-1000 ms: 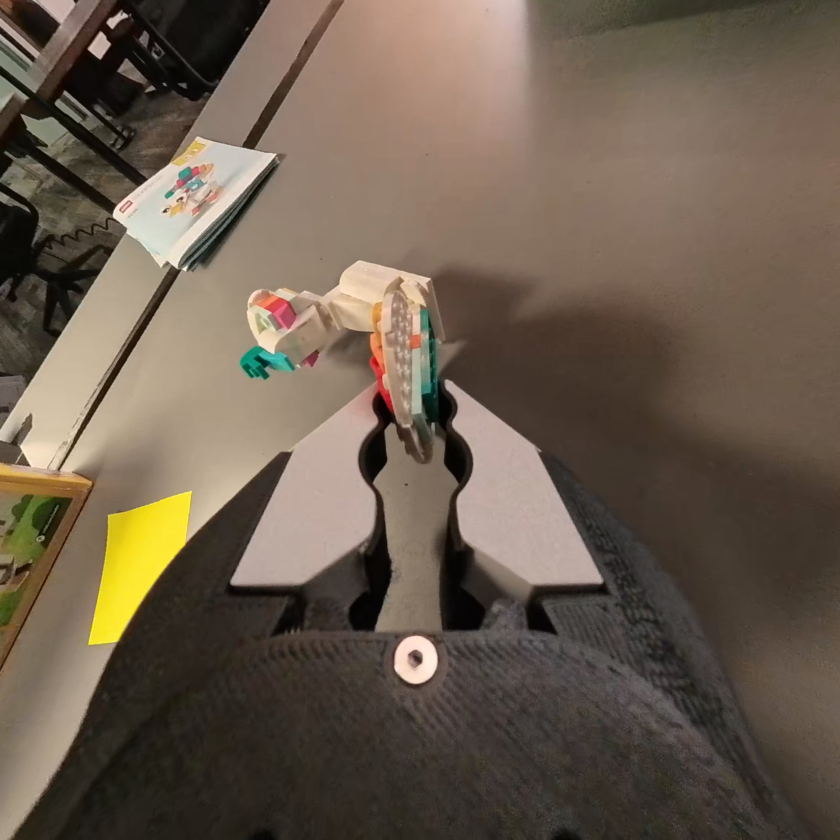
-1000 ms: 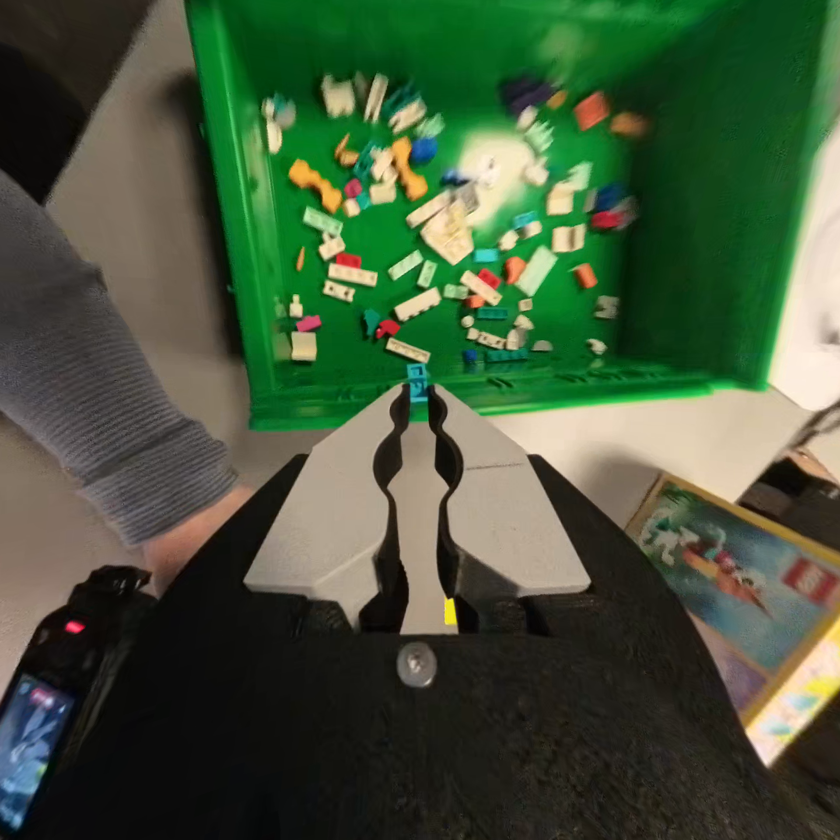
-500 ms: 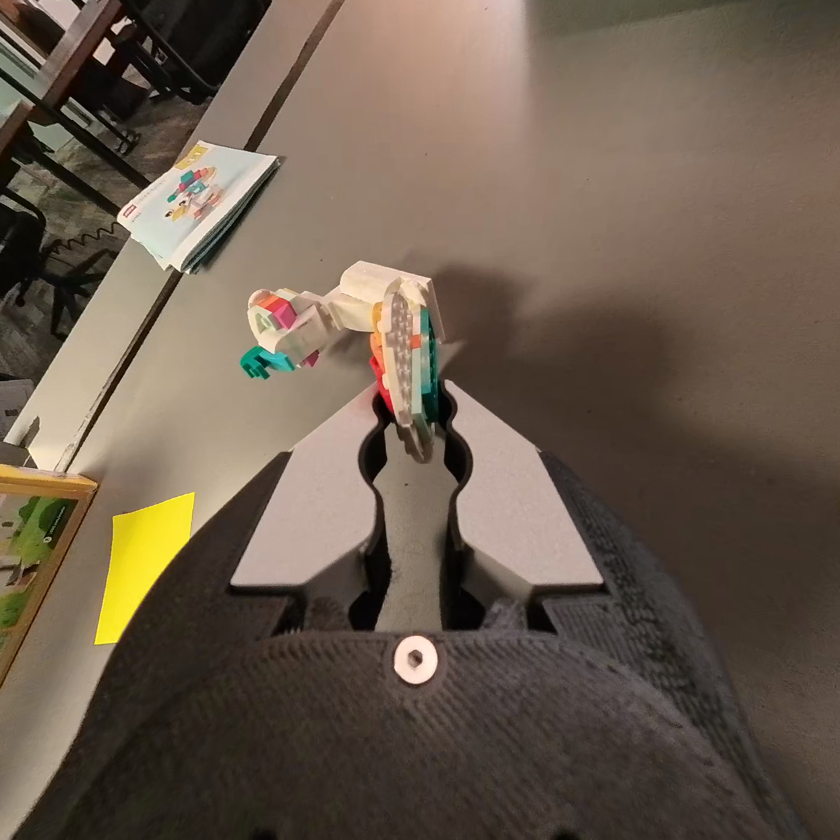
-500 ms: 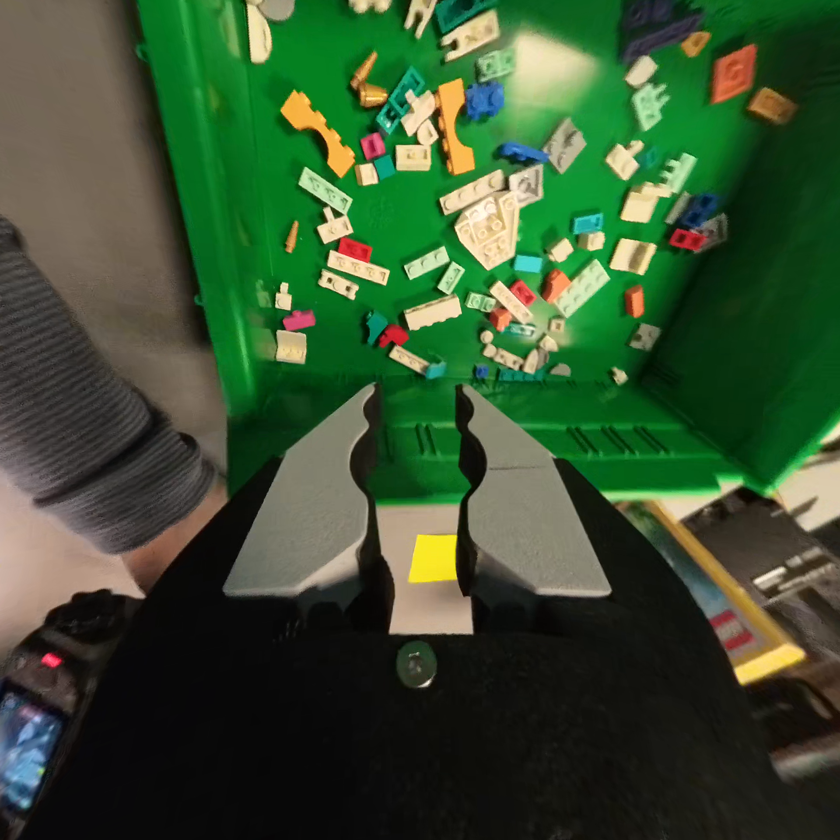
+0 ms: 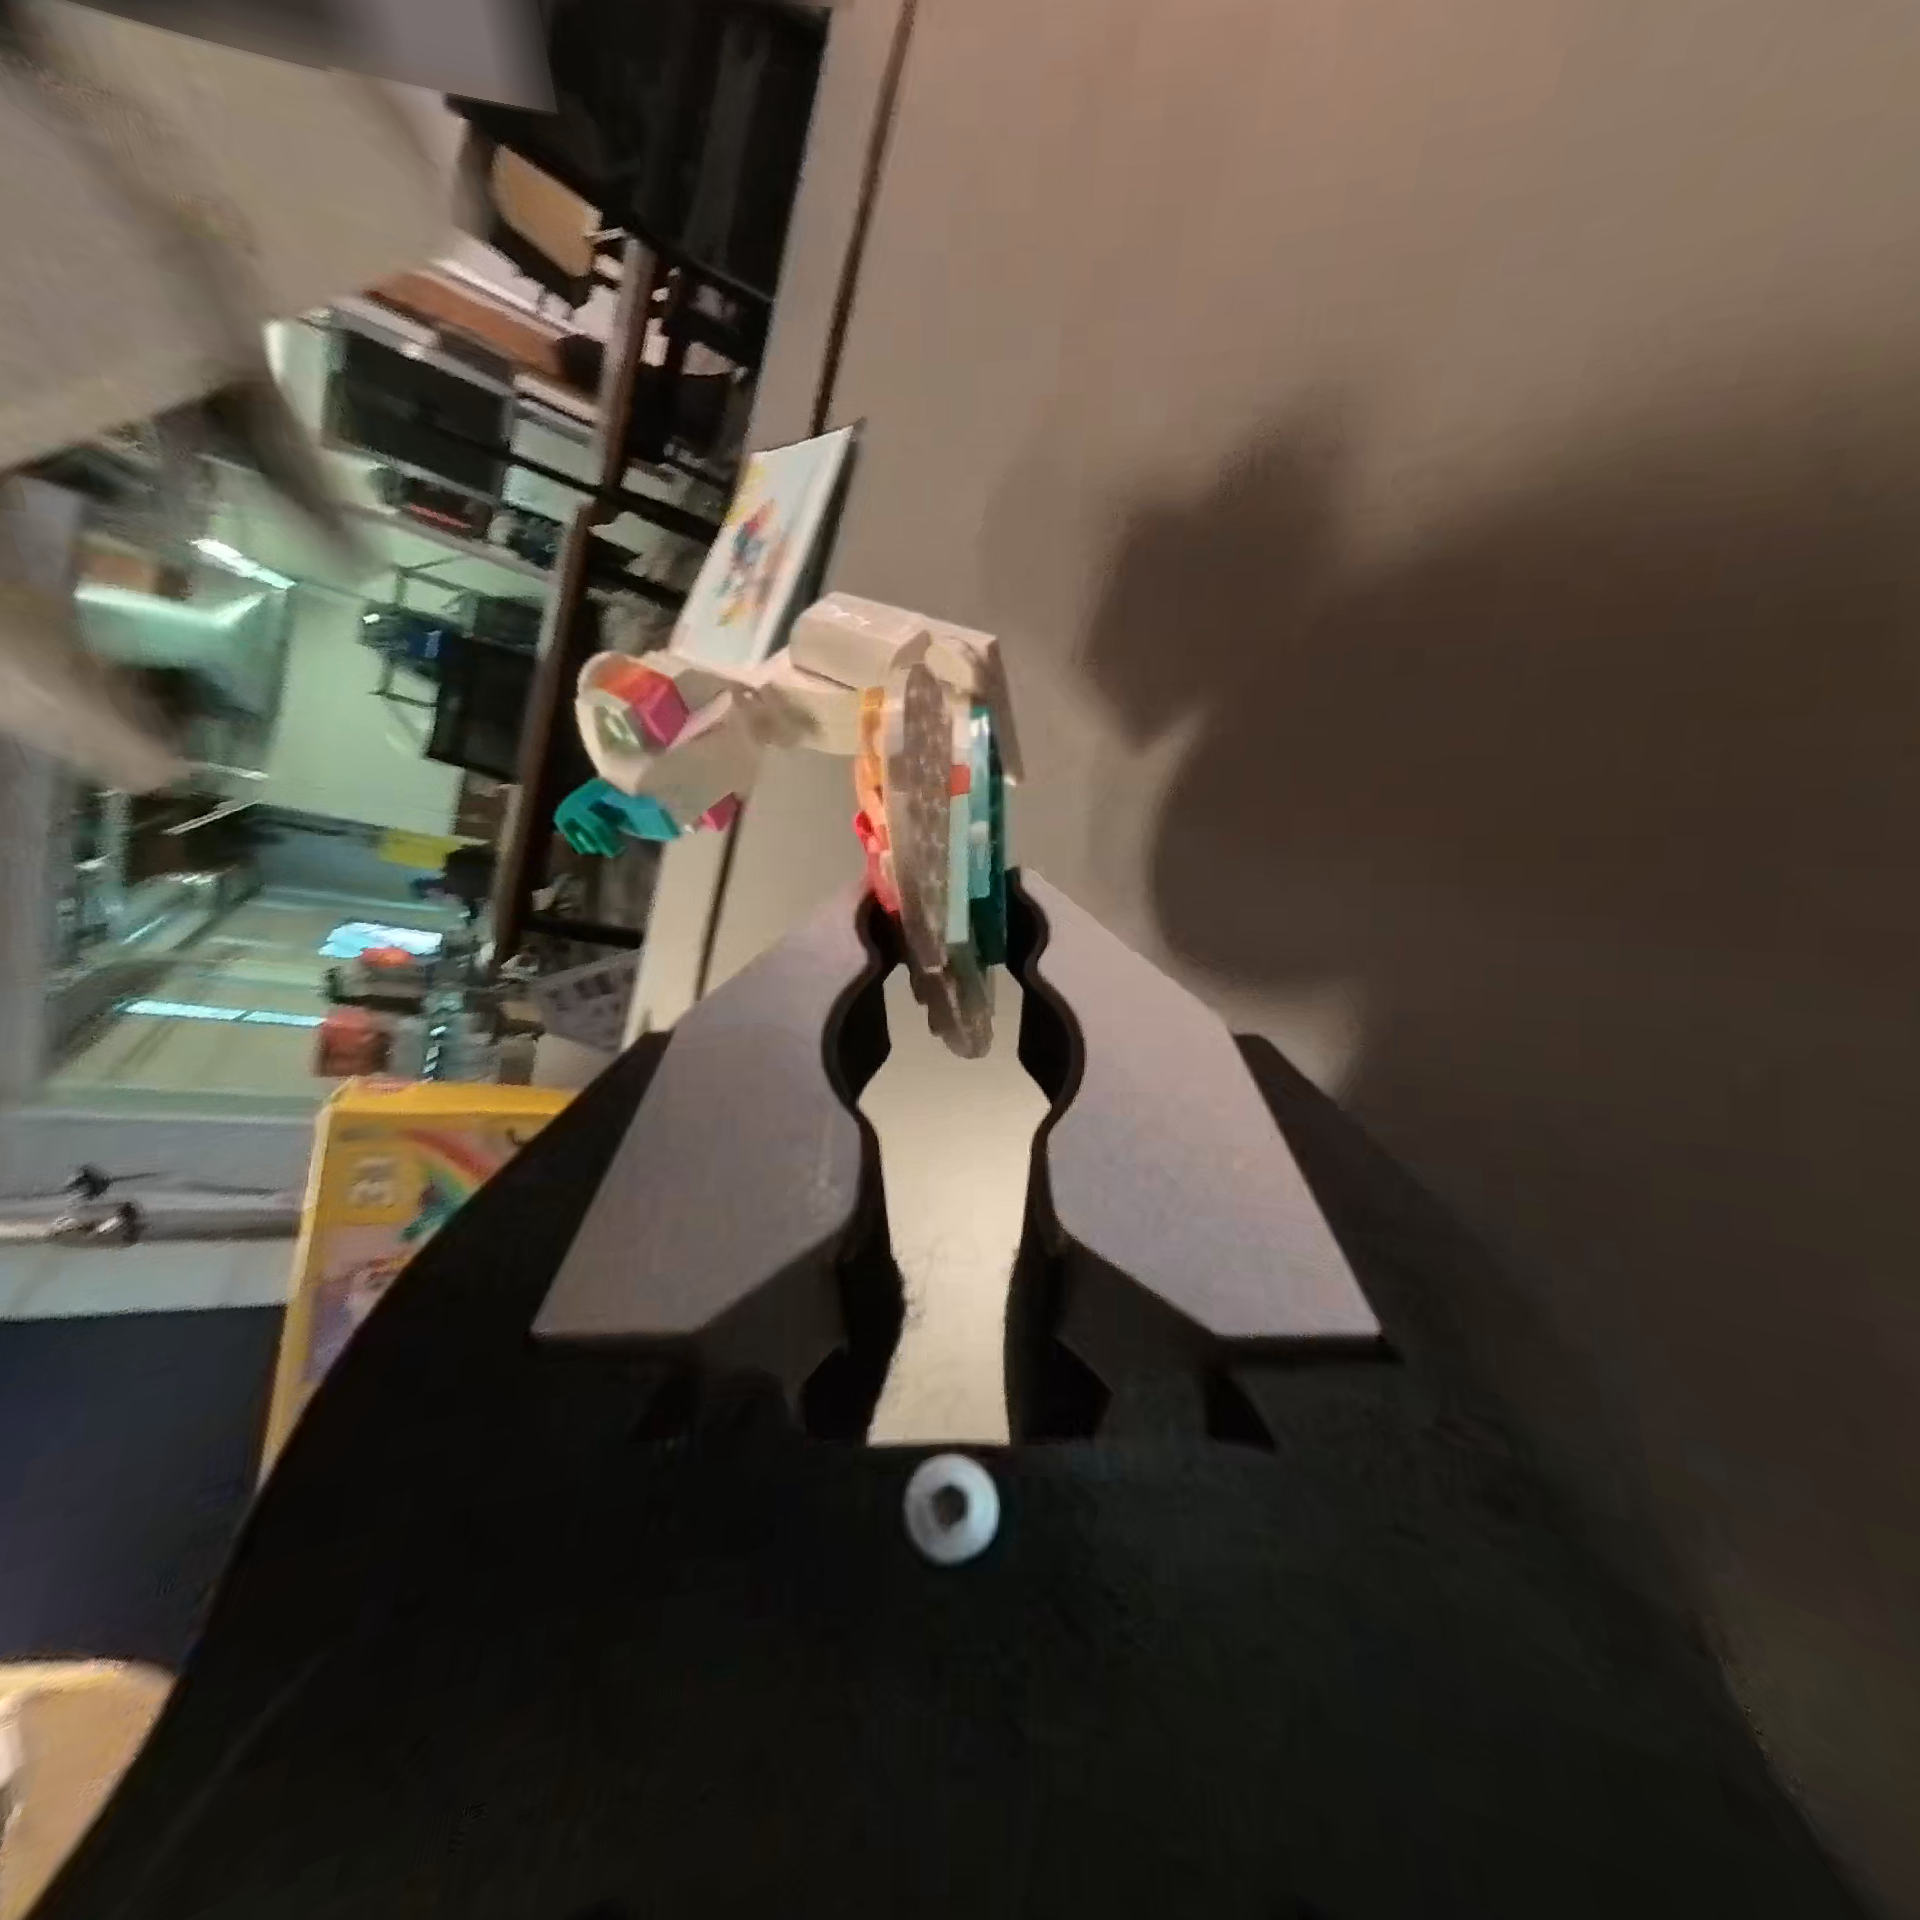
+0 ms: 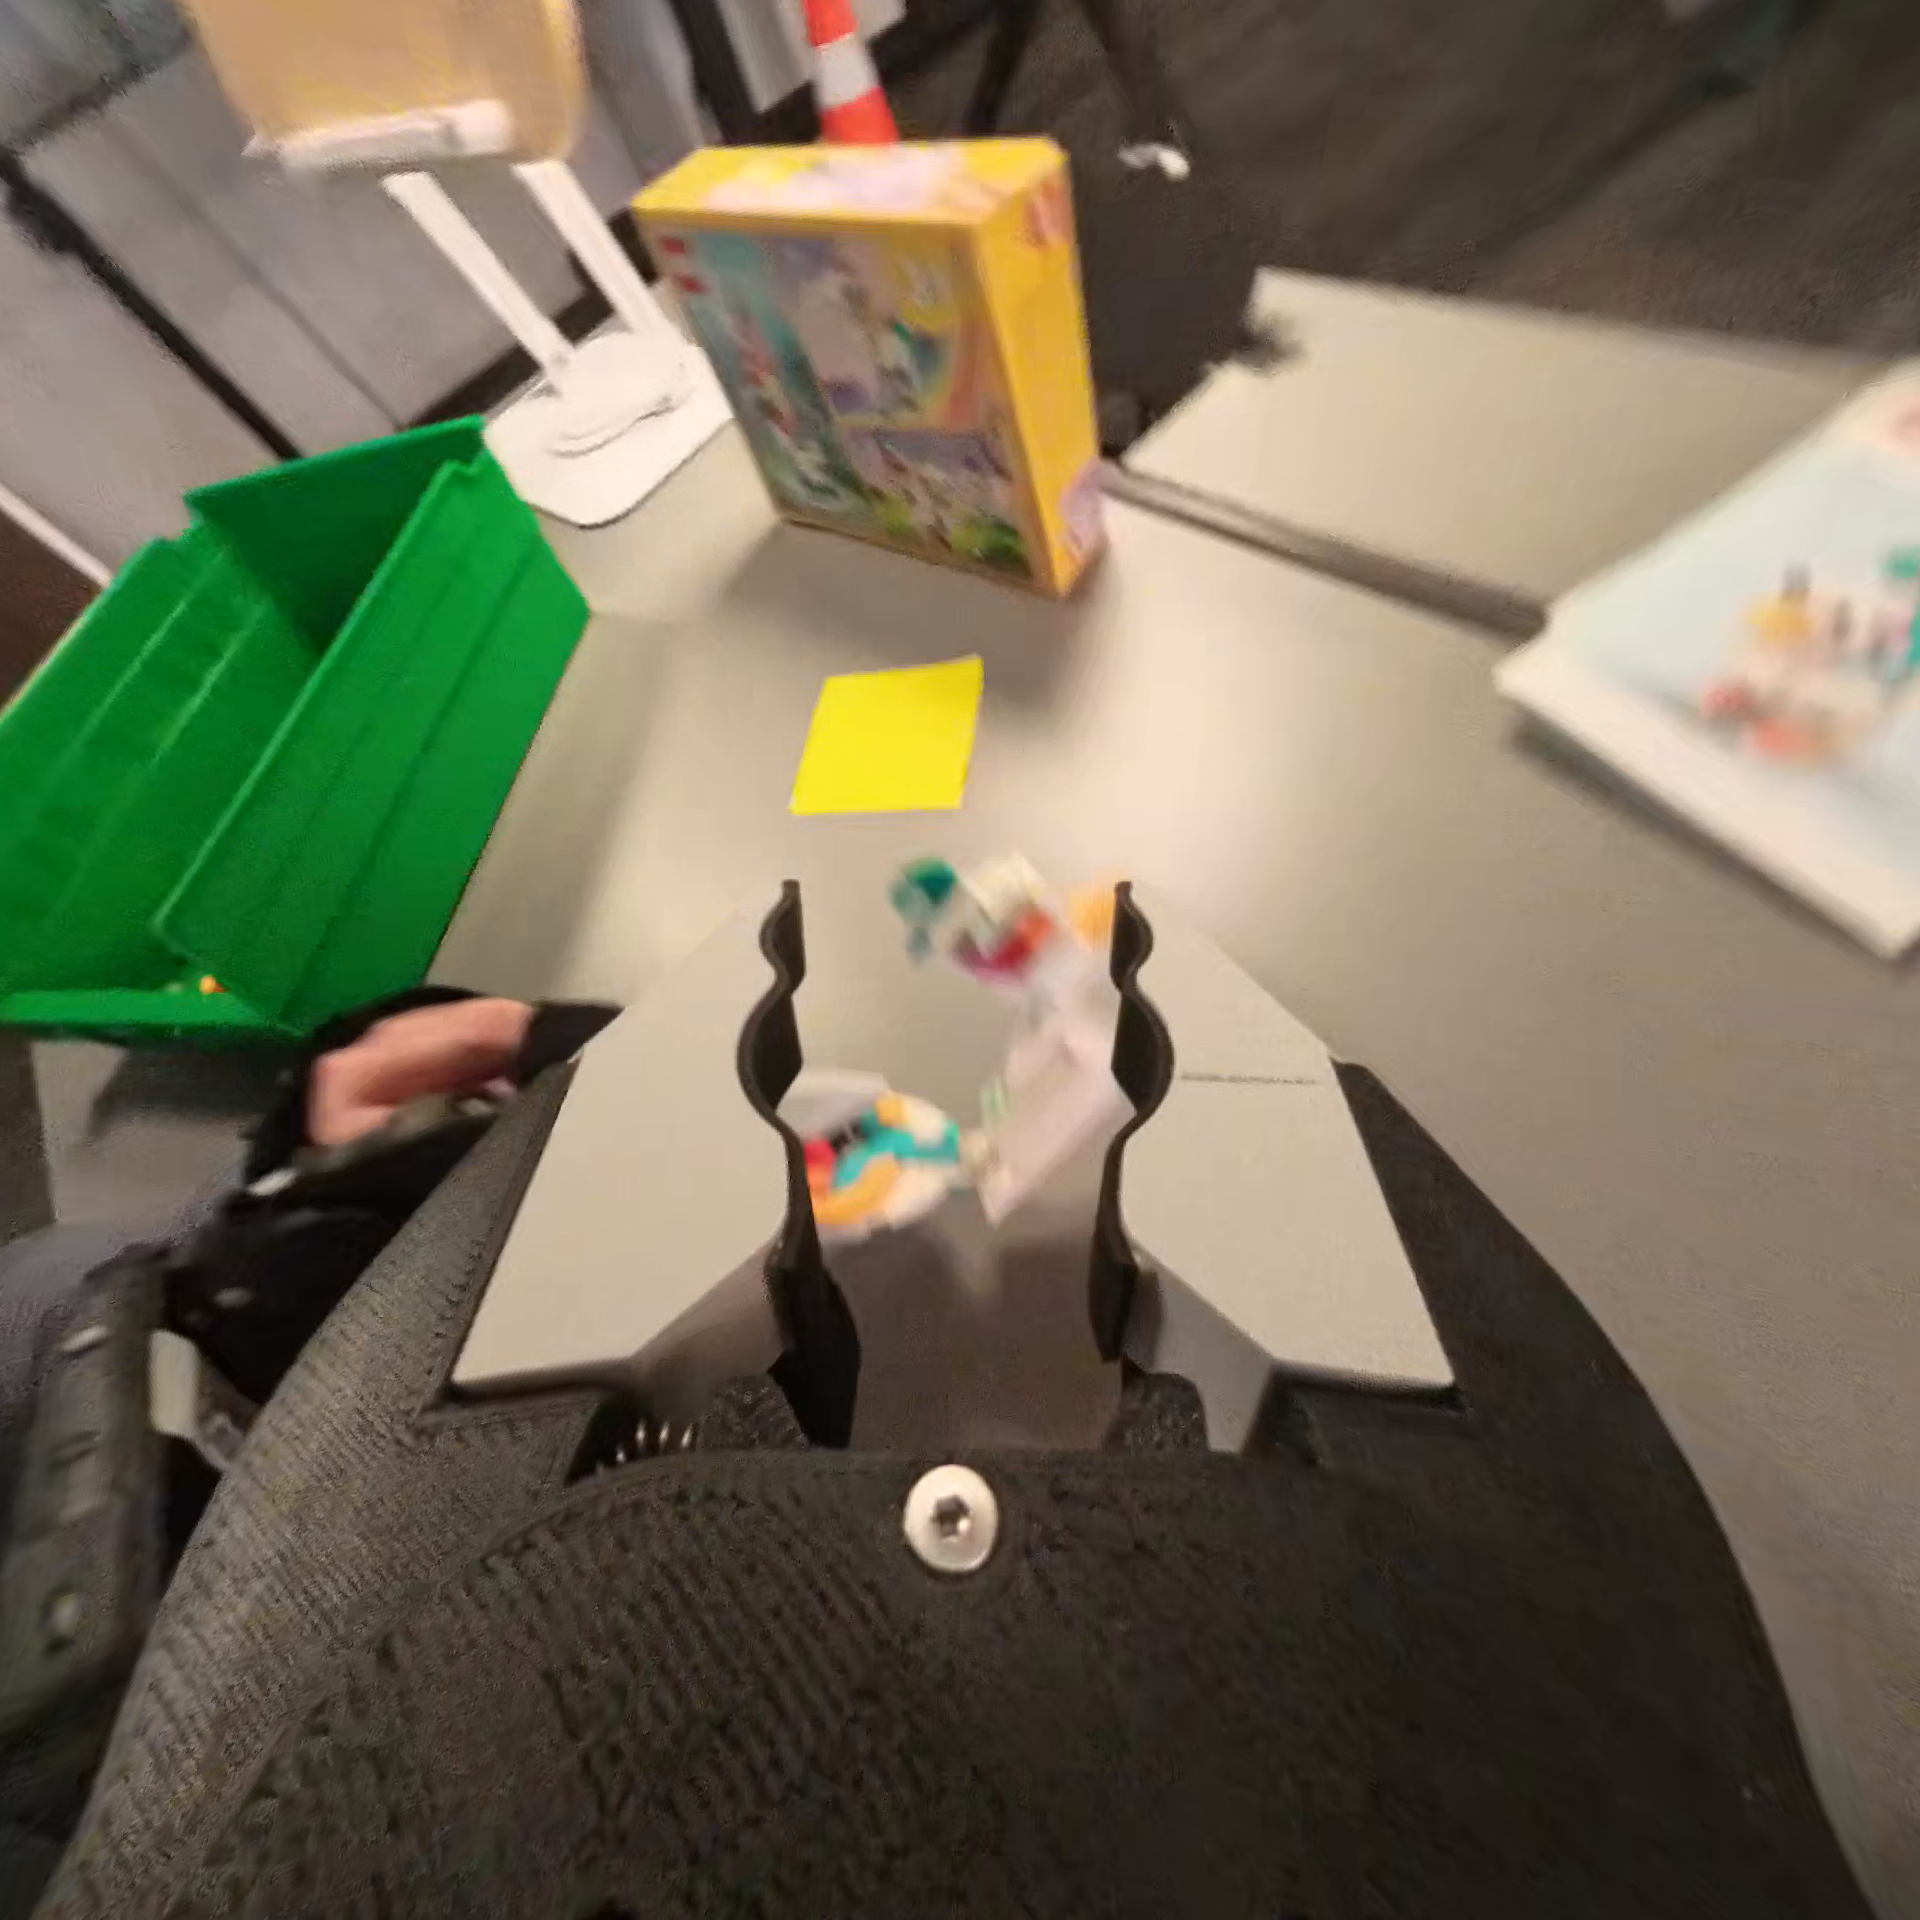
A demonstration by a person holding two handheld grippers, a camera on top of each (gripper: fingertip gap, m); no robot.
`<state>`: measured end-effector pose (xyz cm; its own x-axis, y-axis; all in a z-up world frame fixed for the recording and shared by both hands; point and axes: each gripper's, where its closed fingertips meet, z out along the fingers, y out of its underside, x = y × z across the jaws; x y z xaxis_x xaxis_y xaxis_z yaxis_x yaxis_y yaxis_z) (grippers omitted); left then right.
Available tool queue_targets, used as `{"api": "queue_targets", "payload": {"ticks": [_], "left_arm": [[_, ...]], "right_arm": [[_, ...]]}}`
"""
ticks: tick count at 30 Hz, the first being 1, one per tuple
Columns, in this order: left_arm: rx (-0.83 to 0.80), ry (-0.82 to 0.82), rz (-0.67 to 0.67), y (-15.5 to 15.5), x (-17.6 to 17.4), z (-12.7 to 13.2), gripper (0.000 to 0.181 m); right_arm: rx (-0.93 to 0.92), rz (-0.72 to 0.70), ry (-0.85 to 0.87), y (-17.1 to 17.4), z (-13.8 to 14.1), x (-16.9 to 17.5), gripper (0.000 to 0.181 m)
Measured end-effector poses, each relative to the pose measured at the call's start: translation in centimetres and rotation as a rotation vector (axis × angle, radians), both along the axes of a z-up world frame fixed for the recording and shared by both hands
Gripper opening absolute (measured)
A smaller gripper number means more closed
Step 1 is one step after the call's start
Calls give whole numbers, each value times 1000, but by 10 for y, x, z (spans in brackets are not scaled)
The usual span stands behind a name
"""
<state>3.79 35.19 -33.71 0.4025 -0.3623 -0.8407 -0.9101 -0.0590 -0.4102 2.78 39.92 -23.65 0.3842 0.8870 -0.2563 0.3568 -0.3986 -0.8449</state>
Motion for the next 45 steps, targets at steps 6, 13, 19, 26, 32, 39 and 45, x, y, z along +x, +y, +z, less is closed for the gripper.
{"api": "queue_targets", "payload": {"ticks": [6,13,19,26,32,39,45], "left_arm": [[163,117,29,3,-7,24,18],[267,176,-17,-2,3,39,18],[214,-148,-86,-9,10,54,20],[-67,-679,18,-7,-30,49,18],[-292,-359,238,-1,-39,-25,20],[-443,-660,163,-9,-20,-18,78],[-451,-1136,-123,-17,7,37,93]], "right_arm": [[-329,10,193,-12,-50,6,64],[-337,45,289,-11,-50,2,24],[-273,167,382,-20,-35,8,24],[-247,30,502,21,-21,63,21],[-78,-46,354,22,-29,58,21],[405,-78,109,13,-26,46,21],[722,-8,-48,-8,-24,32,21]]}}
